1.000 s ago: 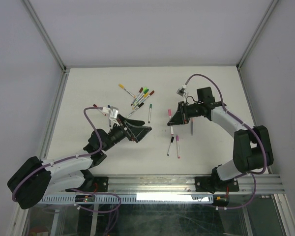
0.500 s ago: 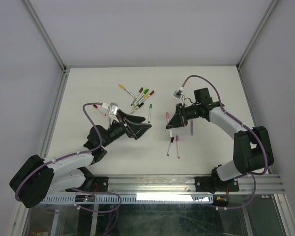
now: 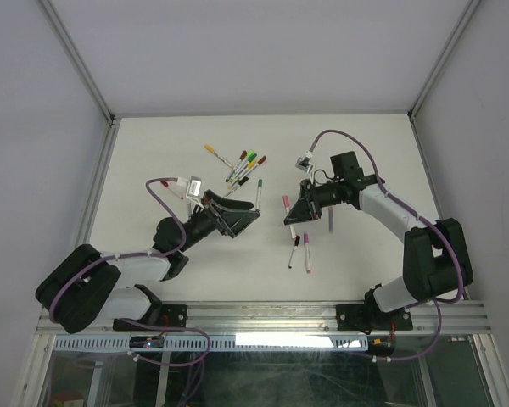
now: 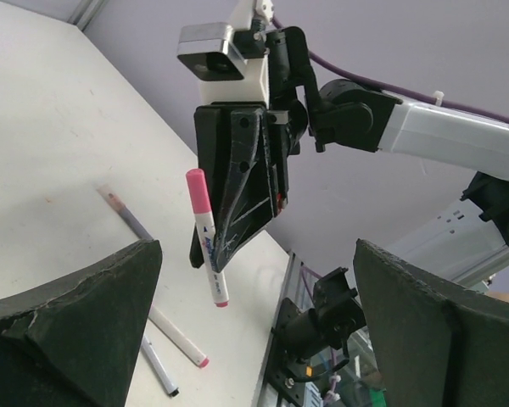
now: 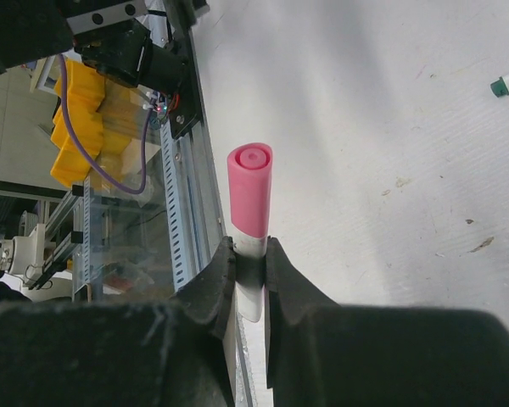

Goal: Open the pen caps
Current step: Pick up the pen from the center of the board, then open the pen cap from the pen, then place the pen at the center of the board, then place the pen cap at the center of the board.

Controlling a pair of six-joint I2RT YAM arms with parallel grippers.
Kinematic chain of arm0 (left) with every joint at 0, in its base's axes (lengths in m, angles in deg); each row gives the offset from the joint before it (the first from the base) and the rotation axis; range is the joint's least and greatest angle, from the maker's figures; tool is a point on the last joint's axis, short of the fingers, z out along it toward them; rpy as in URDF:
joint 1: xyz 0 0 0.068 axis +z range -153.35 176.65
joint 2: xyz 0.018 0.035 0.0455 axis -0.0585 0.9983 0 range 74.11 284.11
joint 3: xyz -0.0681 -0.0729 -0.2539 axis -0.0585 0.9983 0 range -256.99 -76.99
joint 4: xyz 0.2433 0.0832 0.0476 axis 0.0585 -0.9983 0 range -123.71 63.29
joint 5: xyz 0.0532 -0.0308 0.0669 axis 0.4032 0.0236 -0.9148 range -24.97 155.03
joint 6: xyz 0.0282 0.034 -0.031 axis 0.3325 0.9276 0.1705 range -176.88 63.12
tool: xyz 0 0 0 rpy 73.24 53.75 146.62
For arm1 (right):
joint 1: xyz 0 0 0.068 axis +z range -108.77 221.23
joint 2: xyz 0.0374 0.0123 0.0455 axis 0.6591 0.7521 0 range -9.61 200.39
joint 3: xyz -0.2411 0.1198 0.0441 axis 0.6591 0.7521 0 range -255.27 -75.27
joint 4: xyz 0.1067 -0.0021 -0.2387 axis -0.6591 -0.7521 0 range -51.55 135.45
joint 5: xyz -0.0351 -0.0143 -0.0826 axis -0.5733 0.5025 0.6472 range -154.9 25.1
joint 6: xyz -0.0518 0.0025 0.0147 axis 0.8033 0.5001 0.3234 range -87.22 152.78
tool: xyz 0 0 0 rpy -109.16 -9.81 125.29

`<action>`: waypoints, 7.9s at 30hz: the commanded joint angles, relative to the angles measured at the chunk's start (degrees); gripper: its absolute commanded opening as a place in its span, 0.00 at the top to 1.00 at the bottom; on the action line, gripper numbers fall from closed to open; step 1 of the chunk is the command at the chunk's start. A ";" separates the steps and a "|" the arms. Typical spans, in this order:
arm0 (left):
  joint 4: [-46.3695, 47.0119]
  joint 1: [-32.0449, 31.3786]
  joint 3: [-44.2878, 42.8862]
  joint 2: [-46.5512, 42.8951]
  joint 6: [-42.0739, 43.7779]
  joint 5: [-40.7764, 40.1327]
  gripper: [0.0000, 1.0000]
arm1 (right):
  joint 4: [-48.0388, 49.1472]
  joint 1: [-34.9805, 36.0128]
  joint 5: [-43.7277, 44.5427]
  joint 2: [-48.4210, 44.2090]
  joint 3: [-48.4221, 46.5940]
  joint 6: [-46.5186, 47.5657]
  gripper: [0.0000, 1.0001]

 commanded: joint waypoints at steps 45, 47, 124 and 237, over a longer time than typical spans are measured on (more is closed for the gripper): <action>3.57 -5.54 -19.44 24.75 -6.52 -3.28 0.63 | -3.18 2.73 -3.05 0.49 -4.32 4.11 1.00; 4.00 -5.56 -19.29 24.82 -6.64 -2.74 0.63 | -3.27 2.77 -3.13 0.42 -4.38 4.06 1.00; -41.87 10.46 -18.86 -6.39 4.65 -10.23 1.00 | -2.10 3.18 34.88 -0.41 -5.65 3.30 1.00; -80.41 -5.71 -123.16 88.34 -4.36 -17.33 0.71 | -15.97 -20.91 41.38 24.39 -18.17 1.89 0.75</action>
